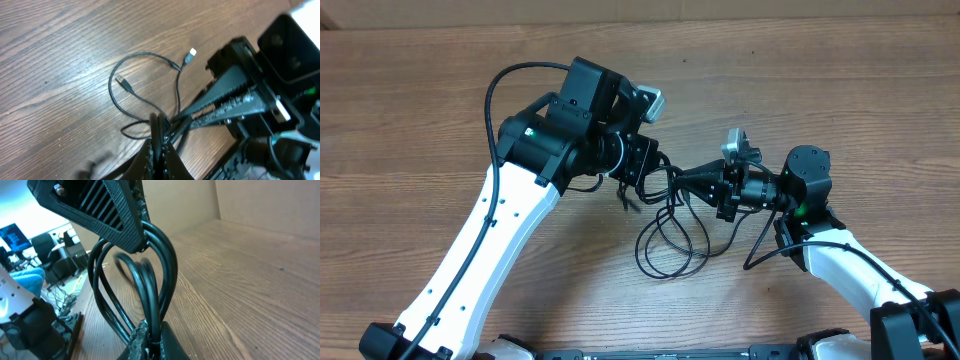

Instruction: Untangle cables

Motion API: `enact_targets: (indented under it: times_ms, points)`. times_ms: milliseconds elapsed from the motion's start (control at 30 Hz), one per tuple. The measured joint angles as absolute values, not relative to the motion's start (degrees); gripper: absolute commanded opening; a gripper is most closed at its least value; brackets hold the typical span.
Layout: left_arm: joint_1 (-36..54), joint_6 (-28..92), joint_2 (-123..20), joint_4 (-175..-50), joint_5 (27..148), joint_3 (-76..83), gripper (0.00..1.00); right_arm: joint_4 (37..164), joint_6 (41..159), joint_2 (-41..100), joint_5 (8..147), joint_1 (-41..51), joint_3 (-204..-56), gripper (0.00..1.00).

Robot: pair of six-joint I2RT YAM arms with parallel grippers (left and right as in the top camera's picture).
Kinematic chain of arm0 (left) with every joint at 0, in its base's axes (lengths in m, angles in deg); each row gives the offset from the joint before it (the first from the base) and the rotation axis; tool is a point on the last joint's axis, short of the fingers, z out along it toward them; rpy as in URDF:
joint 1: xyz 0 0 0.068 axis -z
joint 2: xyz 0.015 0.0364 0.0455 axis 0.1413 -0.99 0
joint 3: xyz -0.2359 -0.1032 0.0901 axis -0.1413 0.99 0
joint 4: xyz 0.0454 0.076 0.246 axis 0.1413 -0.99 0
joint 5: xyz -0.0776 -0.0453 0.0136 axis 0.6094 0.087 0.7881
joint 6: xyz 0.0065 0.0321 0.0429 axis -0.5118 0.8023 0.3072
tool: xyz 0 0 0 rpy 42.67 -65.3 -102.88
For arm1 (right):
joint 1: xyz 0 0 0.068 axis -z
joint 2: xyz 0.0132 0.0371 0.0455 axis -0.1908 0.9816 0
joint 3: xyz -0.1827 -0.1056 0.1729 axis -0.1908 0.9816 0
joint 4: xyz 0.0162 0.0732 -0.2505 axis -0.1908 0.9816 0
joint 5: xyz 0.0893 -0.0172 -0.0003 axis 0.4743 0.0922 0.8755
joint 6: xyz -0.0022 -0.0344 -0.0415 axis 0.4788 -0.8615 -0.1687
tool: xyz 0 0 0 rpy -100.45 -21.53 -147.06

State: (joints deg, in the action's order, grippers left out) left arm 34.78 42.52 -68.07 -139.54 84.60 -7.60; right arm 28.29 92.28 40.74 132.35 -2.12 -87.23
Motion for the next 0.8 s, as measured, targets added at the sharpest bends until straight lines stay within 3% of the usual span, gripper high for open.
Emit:
enact_targets:
  times_ms: [300,800]
  points:
    - [34.75,38.61,-68.07,-138.66,83.11,-7.60,0.04,28.75,99.93,40.74,128.46,-2.12,-87.23,0.04]
    - [34.75,36.71,-68.07,-138.49,81.32,-7.60,0.04,40.25,109.66,40.74,114.19,-2.17,-87.23,0.04]
